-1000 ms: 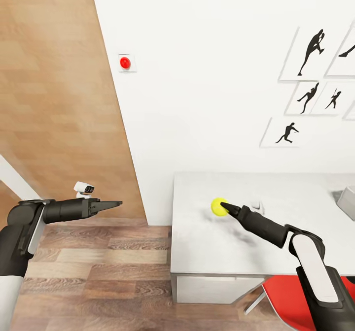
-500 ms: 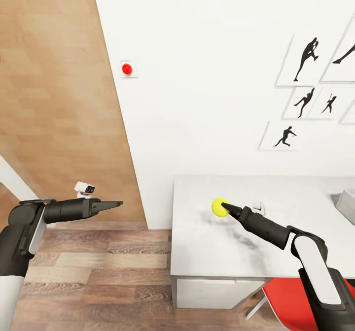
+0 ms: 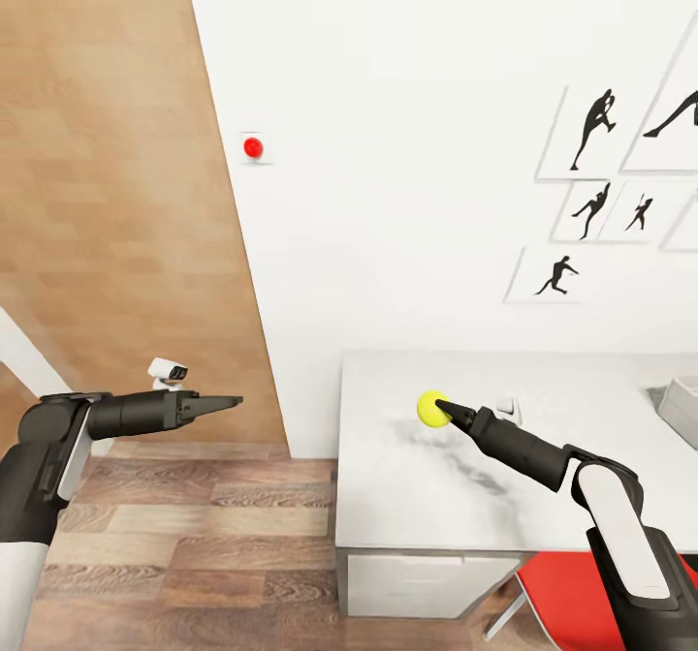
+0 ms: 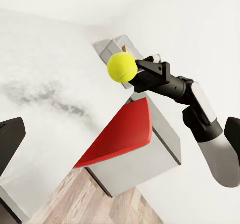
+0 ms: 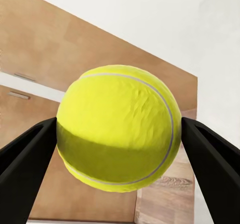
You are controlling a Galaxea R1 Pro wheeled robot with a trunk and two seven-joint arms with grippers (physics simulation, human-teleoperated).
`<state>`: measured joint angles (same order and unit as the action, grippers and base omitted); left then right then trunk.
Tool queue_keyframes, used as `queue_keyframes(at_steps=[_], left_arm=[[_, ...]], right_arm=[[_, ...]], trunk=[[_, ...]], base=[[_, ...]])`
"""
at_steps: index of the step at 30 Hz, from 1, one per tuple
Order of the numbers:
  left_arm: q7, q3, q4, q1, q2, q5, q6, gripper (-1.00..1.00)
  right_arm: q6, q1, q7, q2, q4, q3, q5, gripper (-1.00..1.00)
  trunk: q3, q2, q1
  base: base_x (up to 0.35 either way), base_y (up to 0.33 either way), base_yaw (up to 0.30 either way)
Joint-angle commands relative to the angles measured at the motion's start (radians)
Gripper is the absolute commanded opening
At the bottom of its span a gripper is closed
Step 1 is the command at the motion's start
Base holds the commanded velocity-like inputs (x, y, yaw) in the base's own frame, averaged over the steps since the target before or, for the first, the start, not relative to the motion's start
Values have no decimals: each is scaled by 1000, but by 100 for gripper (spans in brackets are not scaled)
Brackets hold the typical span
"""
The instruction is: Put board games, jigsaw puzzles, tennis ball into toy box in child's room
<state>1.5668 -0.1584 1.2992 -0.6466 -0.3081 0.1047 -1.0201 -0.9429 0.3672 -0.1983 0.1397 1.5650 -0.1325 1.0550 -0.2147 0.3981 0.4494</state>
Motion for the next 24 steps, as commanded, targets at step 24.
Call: queue_keyframes(at_steps=[24], left_arm=[[4,-1,0,-1,-2,-2,-11,100]], right_arm=[[3,1,-10,-2,-5,-1,-10,-100]], trunk=[[38,2,1]], base=[[0,0,35]])
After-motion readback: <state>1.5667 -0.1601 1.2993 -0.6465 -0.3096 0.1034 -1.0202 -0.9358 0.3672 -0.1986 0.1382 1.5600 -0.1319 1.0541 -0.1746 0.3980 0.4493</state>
